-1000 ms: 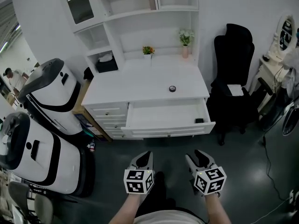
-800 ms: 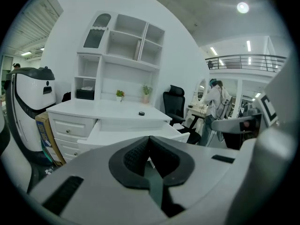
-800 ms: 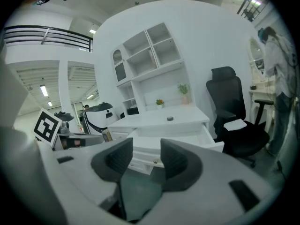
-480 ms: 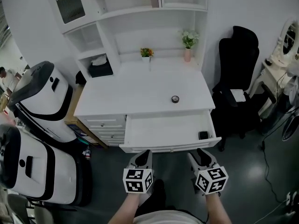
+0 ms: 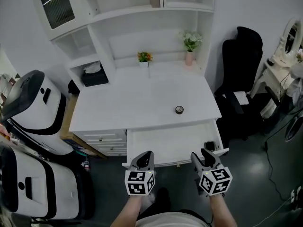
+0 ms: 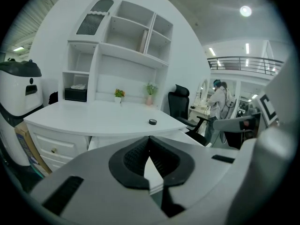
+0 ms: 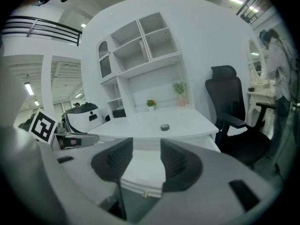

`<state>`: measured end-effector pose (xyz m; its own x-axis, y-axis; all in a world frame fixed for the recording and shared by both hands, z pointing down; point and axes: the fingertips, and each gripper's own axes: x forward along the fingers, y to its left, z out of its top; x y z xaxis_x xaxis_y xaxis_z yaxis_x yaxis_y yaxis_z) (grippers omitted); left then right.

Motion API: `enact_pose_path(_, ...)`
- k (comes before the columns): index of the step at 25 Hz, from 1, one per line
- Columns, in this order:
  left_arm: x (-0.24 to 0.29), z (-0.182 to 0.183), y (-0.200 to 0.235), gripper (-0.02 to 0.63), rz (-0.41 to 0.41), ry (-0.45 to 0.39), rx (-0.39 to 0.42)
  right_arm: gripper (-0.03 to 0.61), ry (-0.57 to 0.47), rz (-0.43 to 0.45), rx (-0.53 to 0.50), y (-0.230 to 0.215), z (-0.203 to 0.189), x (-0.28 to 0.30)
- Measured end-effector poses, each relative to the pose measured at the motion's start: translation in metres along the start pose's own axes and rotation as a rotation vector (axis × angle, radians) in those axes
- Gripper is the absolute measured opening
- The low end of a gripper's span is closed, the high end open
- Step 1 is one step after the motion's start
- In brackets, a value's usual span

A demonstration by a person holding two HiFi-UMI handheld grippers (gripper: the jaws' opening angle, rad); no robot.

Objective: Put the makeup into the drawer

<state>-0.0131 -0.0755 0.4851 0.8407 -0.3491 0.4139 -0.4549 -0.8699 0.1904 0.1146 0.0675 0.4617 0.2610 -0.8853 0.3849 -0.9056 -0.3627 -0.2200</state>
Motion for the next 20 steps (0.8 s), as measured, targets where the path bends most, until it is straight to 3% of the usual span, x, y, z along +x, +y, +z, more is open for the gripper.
enact_pose_path(20, 0.047, 0.021, 0.027, 0.000, -0.047, 0.014, 0.010, 0.167, 0.003, -0.038, -0.036, -0.012, 0.025, 0.057)
